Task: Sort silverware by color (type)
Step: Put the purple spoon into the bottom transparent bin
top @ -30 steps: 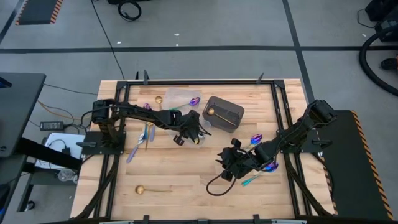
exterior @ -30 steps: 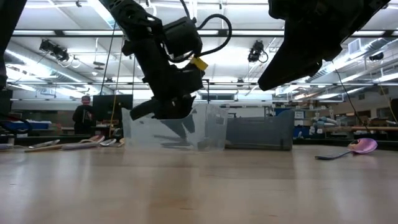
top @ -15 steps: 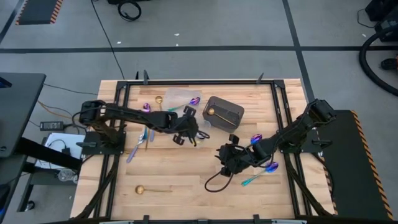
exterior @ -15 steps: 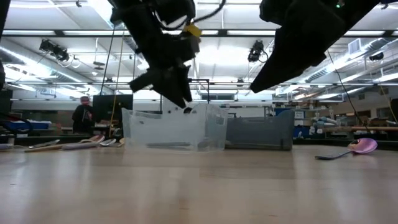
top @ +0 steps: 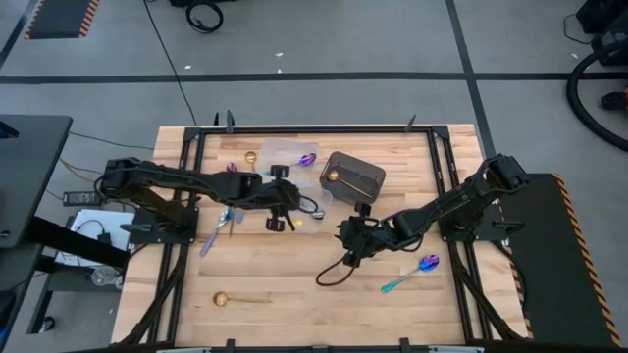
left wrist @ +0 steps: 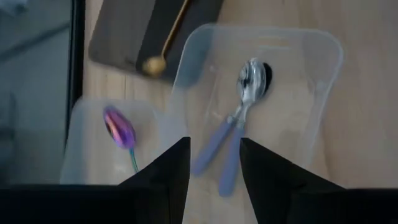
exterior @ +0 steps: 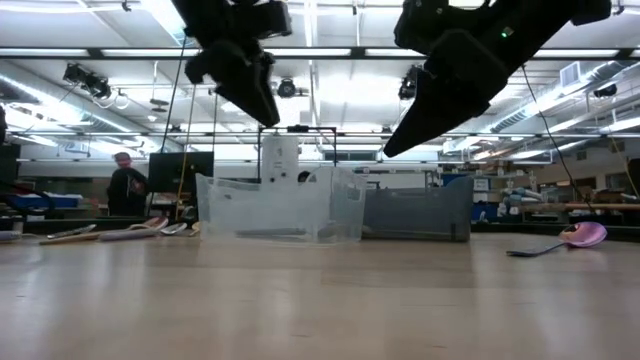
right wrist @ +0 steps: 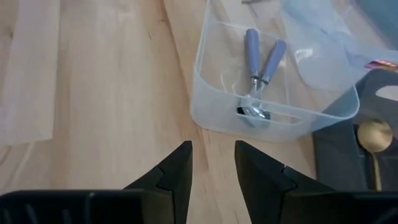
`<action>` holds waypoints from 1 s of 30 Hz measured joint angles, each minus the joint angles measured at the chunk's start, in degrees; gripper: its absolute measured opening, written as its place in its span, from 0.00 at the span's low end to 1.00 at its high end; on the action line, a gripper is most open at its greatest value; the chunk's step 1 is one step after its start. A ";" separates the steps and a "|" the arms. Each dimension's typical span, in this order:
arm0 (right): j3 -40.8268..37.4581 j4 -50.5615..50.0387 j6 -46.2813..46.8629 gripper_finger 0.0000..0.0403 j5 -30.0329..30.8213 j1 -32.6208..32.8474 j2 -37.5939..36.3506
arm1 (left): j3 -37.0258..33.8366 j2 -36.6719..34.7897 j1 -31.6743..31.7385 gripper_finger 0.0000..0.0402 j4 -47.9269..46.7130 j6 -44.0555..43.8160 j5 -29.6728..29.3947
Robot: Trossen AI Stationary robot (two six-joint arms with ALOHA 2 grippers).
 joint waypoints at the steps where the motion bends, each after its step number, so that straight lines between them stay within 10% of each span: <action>1: 0.00 -0.12 -0.38 0.32 -0.44 -0.40 0.00 | 0.00 -0.33 0.34 0.36 -0.87 -1.83 0.30; 10: 0.00 -1.79 -0.82 0.32 -13.33 -4.97 0.00 | -0.24 -1.38 2.90 0.36 -12.03 -18.40 2.91; 30: 0.00 -2.61 -3.50 0.32 -17.86 -7.73 0.00 | -1.83 -1.60 -1.38 0.36 -25.81 -32.21 2.65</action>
